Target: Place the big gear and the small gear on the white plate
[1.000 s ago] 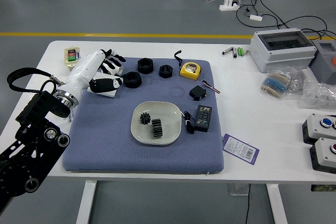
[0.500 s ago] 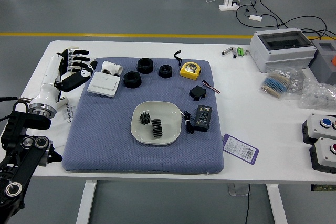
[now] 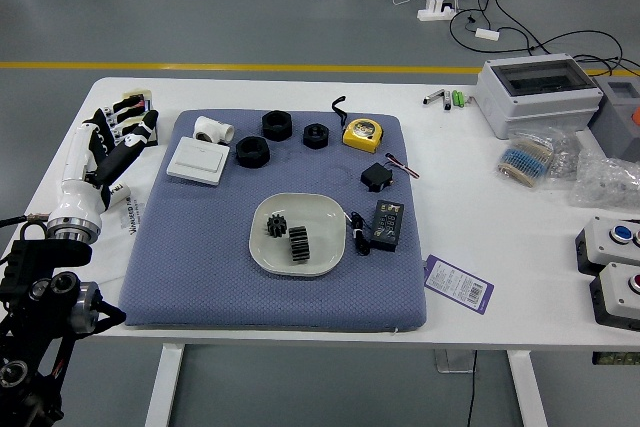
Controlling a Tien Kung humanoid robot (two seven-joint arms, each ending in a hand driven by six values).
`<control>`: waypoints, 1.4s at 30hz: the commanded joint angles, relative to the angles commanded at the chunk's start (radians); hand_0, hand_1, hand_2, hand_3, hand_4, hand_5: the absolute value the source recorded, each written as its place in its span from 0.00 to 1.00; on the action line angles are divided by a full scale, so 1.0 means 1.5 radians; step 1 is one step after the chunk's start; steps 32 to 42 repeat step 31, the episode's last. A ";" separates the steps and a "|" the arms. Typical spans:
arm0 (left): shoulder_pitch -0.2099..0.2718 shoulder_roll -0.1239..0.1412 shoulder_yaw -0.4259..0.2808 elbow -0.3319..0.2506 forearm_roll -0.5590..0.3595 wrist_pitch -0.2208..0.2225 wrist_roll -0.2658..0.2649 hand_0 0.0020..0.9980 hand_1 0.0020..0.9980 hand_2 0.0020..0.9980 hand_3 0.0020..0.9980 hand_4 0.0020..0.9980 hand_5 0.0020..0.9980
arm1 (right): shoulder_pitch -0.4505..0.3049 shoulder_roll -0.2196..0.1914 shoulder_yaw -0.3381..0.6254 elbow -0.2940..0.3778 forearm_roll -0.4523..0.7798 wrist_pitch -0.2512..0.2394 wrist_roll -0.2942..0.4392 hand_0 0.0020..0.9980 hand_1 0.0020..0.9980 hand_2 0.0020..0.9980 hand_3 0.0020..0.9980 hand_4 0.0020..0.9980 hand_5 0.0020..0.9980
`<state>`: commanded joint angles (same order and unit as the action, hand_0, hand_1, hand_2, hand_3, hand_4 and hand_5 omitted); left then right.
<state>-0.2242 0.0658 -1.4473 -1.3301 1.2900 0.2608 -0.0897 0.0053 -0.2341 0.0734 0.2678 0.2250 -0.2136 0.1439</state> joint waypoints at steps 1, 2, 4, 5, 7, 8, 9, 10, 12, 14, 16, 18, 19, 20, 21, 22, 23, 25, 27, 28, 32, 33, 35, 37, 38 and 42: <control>0.002 0.000 0.001 0.000 -0.006 0.000 -0.002 0.72 0.73 0.82 0.78 0.86 0.55 | 0.000 0.000 0.000 0.000 0.000 0.000 0.000 0.62 0.62 0.72 0.54 0.75 0.72; 0.003 0.000 0.002 0.001 -0.012 0.003 -0.006 0.72 0.73 0.82 0.78 0.86 0.55 | 0.000 0.000 0.000 0.000 0.000 0.000 0.000 0.62 0.62 0.72 0.54 0.75 0.72; 0.007 -0.001 0.004 0.003 -0.035 0.012 -0.018 0.72 0.73 0.82 0.78 0.86 0.55 | -0.001 0.000 0.000 0.000 0.000 0.000 0.000 0.62 0.62 0.72 0.54 0.75 0.72; 0.009 -0.003 0.006 0.004 -0.054 0.017 -0.028 0.87 0.90 0.99 0.86 0.88 0.59 | -0.001 0.000 0.000 0.000 0.000 0.000 0.000 0.62 0.62 0.72 0.54 0.75 0.72; 0.012 -0.004 0.008 0.006 -0.082 0.018 -0.038 0.87 0.90 0.99 0.86 0.88 0.59 | -0.002 0.000 -0.002 0.000 0.000 0.000 0.000 0.62 0.62 0.72 0.54 0.75 0.72; 0.013 -0.004 0.009 0.006 -0.092 0.017 -0.040 0.87 0.90 0.99 0.86 0.88 0.59 | -0.002 0.000 -0.002 0.000 0.000 0.000 0.000 0.62 0.62 0.72 0.54 0.75 0.72; 0.015 -0.004 0.008 0.007 -0.100 0.012 -0.040 0.87 0.90 0.99 0.86 0.88 0.59 | -0.003 0.001 -0.003 0.000 0.000 0.000 0.000 0.62 0.62 0.72 0.54 0.75 0.72; 0.016 -0.004 0.009 0.008 -0.107 0.008 -0.040 0.87 0.90 0.99 0.86 0.88 0.59 | -0.003 0.001 -0.003 0.000 0.000 0.000 0.000 0.62 0.62 0.72 0.54 0.75 0.72; 0.020 -0.004 0.009 0.008 -0.125 -0.001 -0.040 0.90 0.92 1.00 0.88 0.88 0.64 | -0.004 0.001 -0.004 0.000 0.000 0.000 0.000 0.62 0.62 0.72 0.54 0.75 0.72; 0.022 -0.004 0.009 0.008 -0.149 -0.005 -0.037 0.90 0.92 1.00 0.88 0.88 0.64 | -0.005 0.001 -0.005 0.000 0.001 0.000 0.000 0.62 0.62 0.72 0.54 0.75 0.72; 0.023 -0.004 0.010 0.008 -0.178 -0.005 -0.034 0.90 0.92 1.00 0.88 0.88 0.64 | -0.006 0.001 -0.006 0.000 0.001 0.000 0.000 0.62 0.62 0.72 0.54 0.75 0.72; 0.024 -0.002 0.009 0.007 -0.181 -0.007 -0.028 0.89 0.91 0.99 0.88 0.88 0.64 | -0.007 0.001 -0.007 0.000 0.001 0.000 0.000 0.62 0.62 0.72 0.54 0.75 0.72; 0.024 -0.001 0.009 0.007 -0.182 -0.007 -0.027 0.89 0.91 0.99 0.88 0.88 0.64 | -0.008 0.001 -0.007 0.000 0.000 0.000 0.000 0.62 0.62 0.72 0.54 0.75 0.72; 0.025 -0.001 0.008 0.006 -0.182 -0.010 -0.025 0.89 0.91 0.99 0.88 0.88 0.64 | -0.008 0.001 -0.007 0.000 0.001 0.000 0.000 0.62 0.62 0.72 0.54 0.75 0.72; 0.026 0.000 0.006 0.005 -0.183 -0.014 -0.020 0.89 0.91 0.99 0.88 0.88 0.64 | -0.008 0.001 -0.008 0.000 0.001 0.000 0.000 0.62 0.62 0.72 0.54 0.75 0.72; 0.028 0.002 0.004 0.003 -0.186 -0.021 -0.015 0.89 0.91 0.99 0.88 0.88 0.64 | -0.009 0.001 -0.008 0.000 0.001 0.000 0.000 0.62 0.62 0.72 0.54 0.75 0.72; 0.030 0.002 0.002 0.003 -0.188 -0.025 -0.012 0.86 0.85 0.94 0.86 0.88 0.66 | -0.009 0.001 -0.008 0.000 0.001 -0.001 0.000 0.62 0.62 0.72 0.54 0.75 0.71; 0.033 0.004 -0.002 0.001 -0.197 -0.033 -0.007 0.86 0.85 0.94 0.86 0.88 0.66 | -0.010 0.002 -0.008 0.000 0.001 -0.001 0.000 0.62 0.62 0.72 0.54 0.75 0.71; 0.036 0.005 -0.006 -0.002 -0.209 -0.041 -0.002 0.86 0.85 0.94 0.86 0.88 0.66 | -0.011 0.002 -0.007 0.000 0.001 -0.001 0.000 0.62 0.62 0.72 0.54 0.75 0.71; 0.036 0.005 -0.006 -0.002 -0.210 -0.042 -0.001 0.86 0.85 0.94 0.86 0.88 0.66 | -0.011 0.002 -0.007 0.000 0.001 -0.001 0.000 0.62 0.62 0.72 0.54 0.75 0.71; 0.039 0.011 -0.011 -0.008 -0.236 -0.064 0.005 0.86 0.83 0.94 0.86 0.88 0.67 | -0.012 0.002 -0.007 0.000 0.001 -0.001 0.001 0.62 0.62 0.72 0.54 0.75 0.71; 0.039 0.011 -0.011 -0.008 -0.236 -0.064 0.005 0.86 0.83 0.94 0.86 0.88 0.67 | -0.012 0.002 -0.007 0.000 0.001 -0.001 0.001 0.62 0.62 0.72 0.54 0.75 0.71; 0.039 0.011 -0.011 -0.008 -0.236 -0.064 0.005 0.86 0.83 0.94 0.86 0.88 0.67 | -0.012 0.002 -0.007 0.000 0.001 -0.001 0.001 0.62 0.62 0.72 0.54 0.75 0.71; 0.039 0.011 -0.011 -0.008 -0.236 -0.064 0.005 0.86 0.83 0.94 0.86 0.88 0.67 | -0.012 0.002 -0.007 0.000 0.001 -0.001 0.001 0.62 0.62 0.72 0.54 0.75 0.71; 0.039 0.011 -0.011 -0.008 -0.236 -0.064 0.005 0.86 0.83 0.94 0.86 0.88 0.67 | -0.012 0.002 -0.007 0.000 0.001 -0.001 0.001 0.62 0.62 0.72 0.54 0.75 0.71; 0.039 0.011 -0.011 -0.008 -0.236 -0.064 0.005 0.86 0.83 0.94 0.86 0.88 0.67 | -0.012 0.002 -0.007 0.000 0.001 -0.001 0.001 0.62 0.62 0.72 0.54 0.75 0.71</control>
